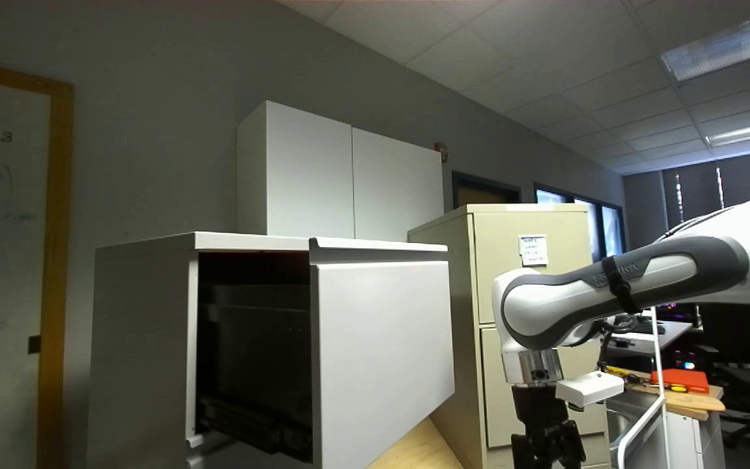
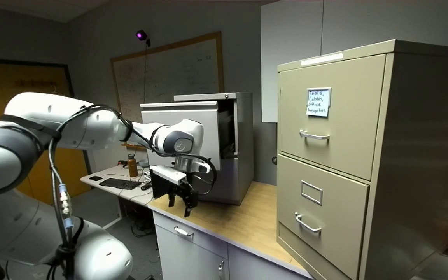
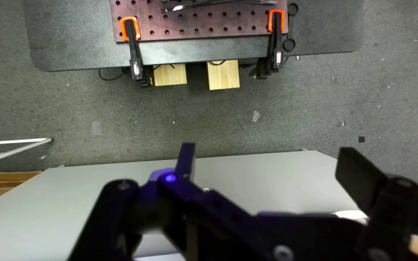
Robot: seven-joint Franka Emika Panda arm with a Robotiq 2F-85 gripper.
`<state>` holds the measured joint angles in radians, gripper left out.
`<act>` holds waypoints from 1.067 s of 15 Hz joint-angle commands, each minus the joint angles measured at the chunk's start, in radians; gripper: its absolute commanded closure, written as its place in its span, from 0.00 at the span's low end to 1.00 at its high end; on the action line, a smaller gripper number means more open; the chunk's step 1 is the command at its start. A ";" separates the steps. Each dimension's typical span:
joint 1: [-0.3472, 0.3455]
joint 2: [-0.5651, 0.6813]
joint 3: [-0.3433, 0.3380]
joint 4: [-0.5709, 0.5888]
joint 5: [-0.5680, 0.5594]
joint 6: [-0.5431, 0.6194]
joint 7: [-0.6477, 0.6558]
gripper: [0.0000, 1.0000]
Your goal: Close the open drawer
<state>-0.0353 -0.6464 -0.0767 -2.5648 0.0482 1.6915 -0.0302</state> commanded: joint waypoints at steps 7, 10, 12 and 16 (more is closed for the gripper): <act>0.004 -0.014 0.096 0.215 -0.008 0.069 0.098 0.40; 0.029 -0.040 0.077 0.247 0.047 0.197 0.070 0.66; 0.042 -0.046 0.079 0.265 0.073 0.270 0.066 0.80; 0.080 -0.049 0.061 0.283 0.124 0.389 0.035 0.98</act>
<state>0.0132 -0.6931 0.0073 -2.3044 0.1221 2.0286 0.0327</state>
